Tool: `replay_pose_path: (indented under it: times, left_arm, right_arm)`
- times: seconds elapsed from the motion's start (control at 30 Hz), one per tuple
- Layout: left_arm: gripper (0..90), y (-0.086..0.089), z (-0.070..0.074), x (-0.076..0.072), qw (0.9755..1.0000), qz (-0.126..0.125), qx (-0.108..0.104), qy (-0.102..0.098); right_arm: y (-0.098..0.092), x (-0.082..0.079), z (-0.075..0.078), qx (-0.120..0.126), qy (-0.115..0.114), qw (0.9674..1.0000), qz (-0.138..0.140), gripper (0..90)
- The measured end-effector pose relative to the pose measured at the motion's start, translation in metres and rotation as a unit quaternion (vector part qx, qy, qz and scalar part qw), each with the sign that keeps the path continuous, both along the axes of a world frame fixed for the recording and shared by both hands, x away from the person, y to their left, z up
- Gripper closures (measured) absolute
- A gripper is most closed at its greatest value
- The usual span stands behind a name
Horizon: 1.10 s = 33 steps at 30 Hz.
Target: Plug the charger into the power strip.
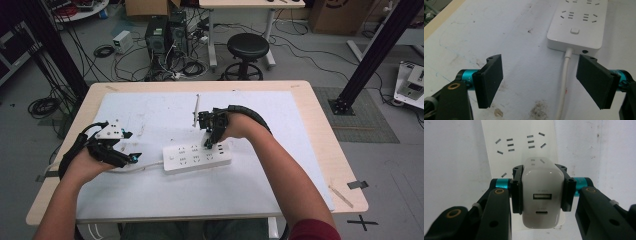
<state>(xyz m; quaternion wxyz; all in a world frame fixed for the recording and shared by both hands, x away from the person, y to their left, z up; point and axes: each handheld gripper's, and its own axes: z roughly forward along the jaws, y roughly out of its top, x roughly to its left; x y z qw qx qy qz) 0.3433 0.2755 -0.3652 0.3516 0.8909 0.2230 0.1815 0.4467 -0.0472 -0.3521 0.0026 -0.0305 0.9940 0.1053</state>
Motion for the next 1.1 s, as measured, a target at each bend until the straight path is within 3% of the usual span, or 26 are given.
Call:
replay_pose_path:
  times: [0.17, 0.27, 0.3, 0.4, 0.6, 0.67, 0.7, 0.93, 1.1]
  left_arm:
    - [21.6, 0.0, -0.001, 0.0, 1.0, 0.001, 0.001, 0.0]
    - [21.6, -0.001, -0.002, 0.0, 1.0, 0.002, 0.002, 0.002]
    - [21.6, -0.001, -0.002, 0.0, 1.0, 0.002, 0.002, 0.002]
    - [21.6, -0.002, -0.002, 0.0, 1.0, -0.001, 0.004, 0.002]
    - [21.6, -0.005, -0.003, 0.0, 1.0, 0.0, 0.001, 0.004]
    - [21.6, -0.006, -0.003, 0.0, 1.0, -0.001, 0.004, 0.002]
    - [21.6, -0.006, -0.002, 0.0, 1.0, -0.004, 0.004, 0.003]
    - [21.6, -0.008, -0.004, 0.001, 1.0, -0.003, 0.005, 0.003]
    - [21.6, -0.013, -0.005, 0.003, 1.0, -0.005, 0.006, 0.005]
  right_arm:
    - [0.003, 0.0, -0.001, -0.016, -0.007, 0.9996, 0.022, 63.3]
    - [0.013, -0.002, -0.002, -0.041, -0.022, 0.9972, 0.058, 63.3]
    - [0.013, -0.002, -0.002, -0.041, -0.022, 0.9972, 0.058, 63.3]
    - [0.022, -0.005, -0.002, -0.071, -0.028, 0.9945, 0.071, 63.4]
    - [0.027, -0.008, -0.002, -0.083, -0.032, 0.9932, 0.076, 63.6]
    - [0.027, -0.008, -0.002, -0.083, -0.032, 0.9932, 0.076, 63.6]
    - [0.028, -0.003, -0.01, -0.085, -0.023, 0.9937, 0.069, 63.6]
    - [0.027, -0.003, -0.01, -0.081, -0.022, 0.9942, 0.068, 63.7]
    - [0.028, -0.008, -0.011, -0.085, -0.034, 0.9937, 0.064, 63.8]
